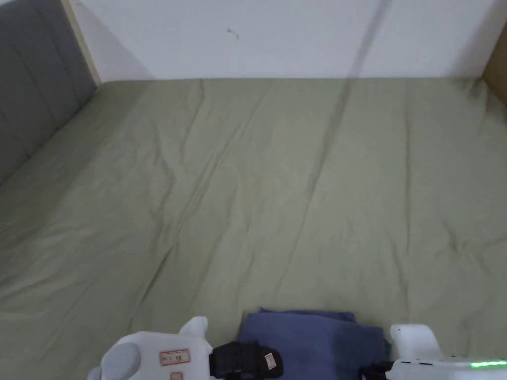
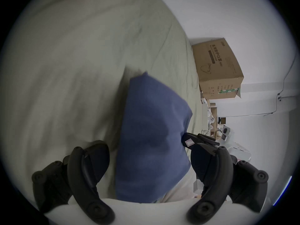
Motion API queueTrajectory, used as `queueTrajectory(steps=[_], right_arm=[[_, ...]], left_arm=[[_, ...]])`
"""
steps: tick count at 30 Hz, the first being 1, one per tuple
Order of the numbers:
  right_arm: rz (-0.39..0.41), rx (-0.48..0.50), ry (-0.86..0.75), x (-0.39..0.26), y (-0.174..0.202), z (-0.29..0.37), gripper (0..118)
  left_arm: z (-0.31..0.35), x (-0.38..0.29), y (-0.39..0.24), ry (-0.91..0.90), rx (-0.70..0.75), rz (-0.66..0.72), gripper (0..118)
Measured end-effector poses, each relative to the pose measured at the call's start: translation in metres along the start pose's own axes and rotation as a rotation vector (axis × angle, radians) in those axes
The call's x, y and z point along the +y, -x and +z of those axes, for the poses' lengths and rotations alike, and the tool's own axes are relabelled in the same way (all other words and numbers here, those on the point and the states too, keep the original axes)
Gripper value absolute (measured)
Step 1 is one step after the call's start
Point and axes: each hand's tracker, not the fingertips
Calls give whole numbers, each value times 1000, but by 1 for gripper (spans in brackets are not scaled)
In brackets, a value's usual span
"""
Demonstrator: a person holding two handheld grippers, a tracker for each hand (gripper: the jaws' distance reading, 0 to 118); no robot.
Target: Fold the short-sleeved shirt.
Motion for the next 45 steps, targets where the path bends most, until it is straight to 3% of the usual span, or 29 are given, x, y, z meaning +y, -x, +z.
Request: queueTrajectory(steps=[4, 6, 7, 9, 10, 12, 19, 21, 27, 31, 33, 34, 36, 37, 38, 40, 45], right_arm=[[2, -4, 8, 1, 1, -3, 5], [8, -24, 14, 1, 7, -4, 5], [9, -30, 17, 2, 9, -3, 5], [34, -50, 18, 3, 11, -1, 5], [44, -58, 18, 3, 13, 1, 5], [40, -41, 18, 5, 15, 4, 5], [102, -57, -19, 17, 43, 25, 5], [101, -44, -30, 21, 50, 25, 5], [126, -37, 12, 23, 68, 5, 5], [127, -42, 48, 22, 72, -9, 5], [110, -42, 67, 23, 72, -13, 5], [109, -42, 68, 23, 73, -14, 5], [110, -43, 67, 22, 73, -13, 5], [111, -40, 72, 22, 71, -14, 5], [110, -43, 80, 23, 71, -16, 5], [107, -56, 84, 23, 70, -17, 5], [102, -41, 78, 22, 70, -13, 5]], left_arm=[[-15, 8, -5, -4, -103, -51, 108], [-29, 10, -2, 7, -163, -30, 103], [-32, 8, 1, 38, -159, -53, 87], [-28, 10, -1, 14, -71, -73, 33], [-27, 14, 3, 14, -30, -72, 31], [-24, 15, 15, 60, -153, 19, 31], [69, 48, 11, -42, 113, -189, 30], [111, 69, 19, -84, 259, -248, 30], [216, 150, 61, -59, 926, -363, 30], [248, 188, 115, -4, 1166, -305, 31], [258, 198, 139, 1, 1190, -197, 37], [262, 200, 143, -16, 1193, -157, 46], [266, 200, 141, -70, 1199, -149, 70], [264, 198, 138, -69, 1251, -181, 90], [263, 193, 135, -78, 1290, -229, 100], [269, 183, 124, -66, 1311, -276, 102], [303, 158, 75, -245, 1129, -232, 102]])
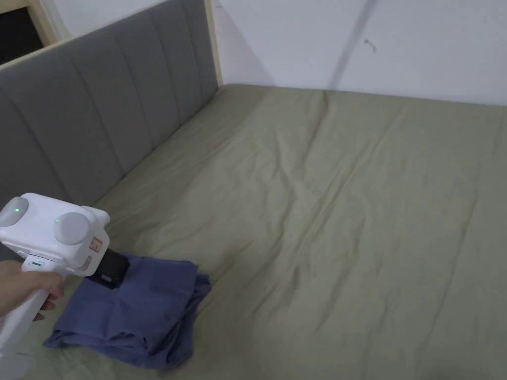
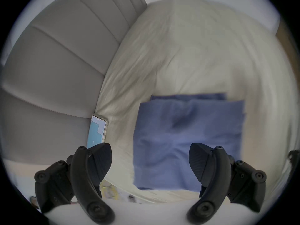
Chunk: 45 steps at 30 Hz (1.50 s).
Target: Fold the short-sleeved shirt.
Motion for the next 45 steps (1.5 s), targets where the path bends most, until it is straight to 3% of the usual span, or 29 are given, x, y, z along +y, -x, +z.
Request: queueTrajectory(steps=[2, 3, 7, 8, 13, 16, 17, 25, 27, 28, 30, 31, 32, 33, 34, 37, 39, 41, 45], right_arm=[[10, 8, -16, -1, 2, 5, 5], [12, 11, -23, -2, 2, 9, 5], [12, 46, -79, -8, 2, 27, 5], [5, 44, -105, -11, 2, 34, 5], [-28, 82, -250, -19, -2, 72, 5], [-13, 78, -319, -22, -6, 97, 5], [-3, 66, -353, -23, -8, 105, 5], [37, -75, -676, -45, 9, 179, 7], [55, -141, -766, -55, 16, 193, 19], [62, -169, -808, -59, 15, 198, 34], [75, -207, -866, -66, 16, 209, 40], [68, -236, -888, -69, 18, 214, 59], [65, -278, -899, -70, 18, 217, 78], [73, -304, -922, -72, 19, 220, 89], [79, -335, -954, -75, 21, 223, 95], [79, -405, -1045, -82, 33, 233, 108], [58, -385, -1077, -86, 33, 239, 118], [36, -342, -1133, -88, 28, 243, 118], [43, -369, -1135, -89, 25, 248, 118]], left_arm=[[30, -4, -1, -75, -57, 70, 99], [47, -9, -4, -116, -88, 88, 92], [104, -33, -41, -254, -199, 119, 13], [118, -43, -56, -306, -230, 145, 5], [170, -91, -126, -473, -326, 213, 0], [183, -110, -171, -535, -264, 172, 0], [189, -117, -186, -553, -203, 145, 0], [268, -172, -258, -790, -227, 126, 0], [286, -184, -271, -874, -225, 129, 10], [293, -191, -276, -921, -216, 115, 19], [307, -200, -285, -987, -208, 78, 24], [311, -202, -289, -1009, -209, 58, 43], [313, -203, -292, -1010, -240, 27, 72], [314, -204, -293, -998, -272, 13, 102], [317, -202, -298, -978, -305, 15, 118], [320, -215, -303, -1009, -315, 53, 118], [327, -217, -307, -1023, -295, 93, 118], [330, -223, -307, -1048, -267, 121, 118], [343, -231, -310, -1033, -197, 97, 118]])
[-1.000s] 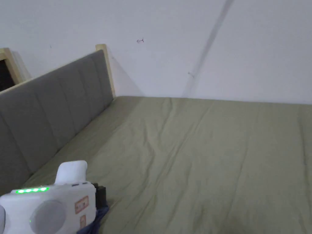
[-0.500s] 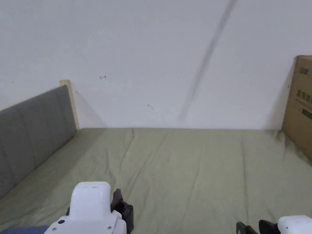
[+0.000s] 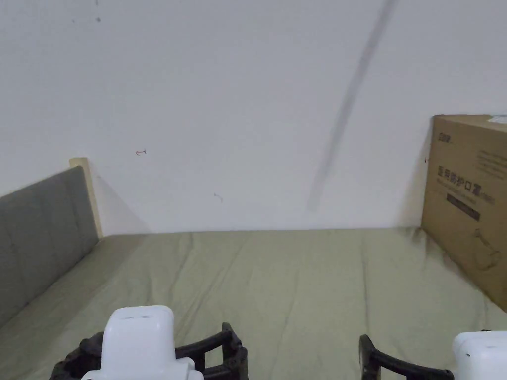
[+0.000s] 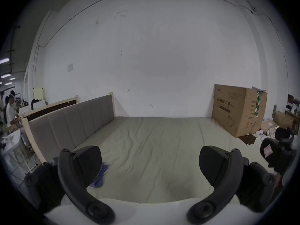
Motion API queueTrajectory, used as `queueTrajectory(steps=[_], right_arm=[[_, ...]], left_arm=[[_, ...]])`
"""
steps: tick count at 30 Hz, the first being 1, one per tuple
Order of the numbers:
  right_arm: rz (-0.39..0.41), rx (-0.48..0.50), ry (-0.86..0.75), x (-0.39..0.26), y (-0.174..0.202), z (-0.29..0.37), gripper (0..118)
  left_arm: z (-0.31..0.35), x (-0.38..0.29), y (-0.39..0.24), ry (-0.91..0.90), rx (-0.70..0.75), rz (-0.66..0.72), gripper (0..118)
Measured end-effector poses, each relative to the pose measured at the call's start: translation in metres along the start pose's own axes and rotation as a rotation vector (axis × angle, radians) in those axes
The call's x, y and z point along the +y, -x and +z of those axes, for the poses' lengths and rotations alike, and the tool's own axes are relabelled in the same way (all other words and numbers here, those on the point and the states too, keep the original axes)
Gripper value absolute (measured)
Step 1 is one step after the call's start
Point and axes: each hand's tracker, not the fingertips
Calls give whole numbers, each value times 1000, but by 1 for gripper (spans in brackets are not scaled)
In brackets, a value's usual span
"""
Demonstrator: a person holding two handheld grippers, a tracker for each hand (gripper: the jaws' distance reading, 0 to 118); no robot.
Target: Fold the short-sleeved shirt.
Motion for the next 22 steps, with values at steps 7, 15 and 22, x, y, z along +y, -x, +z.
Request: queueTrajectory(steps=[7, 15, 22], right_arm=[[-8, 18, 16, 10, 7, 4, 118], [13, 21, 44, 12, 17, 5, 118], [19, 29, 53, 13, 17, 3, 118]], left_arm=[[2, 11, 7, 12, -56, 95, 118], [-9, 14, 0, 98, -15, 43, 118], [-10, 18, 8, 75, -18, 70, 118]])
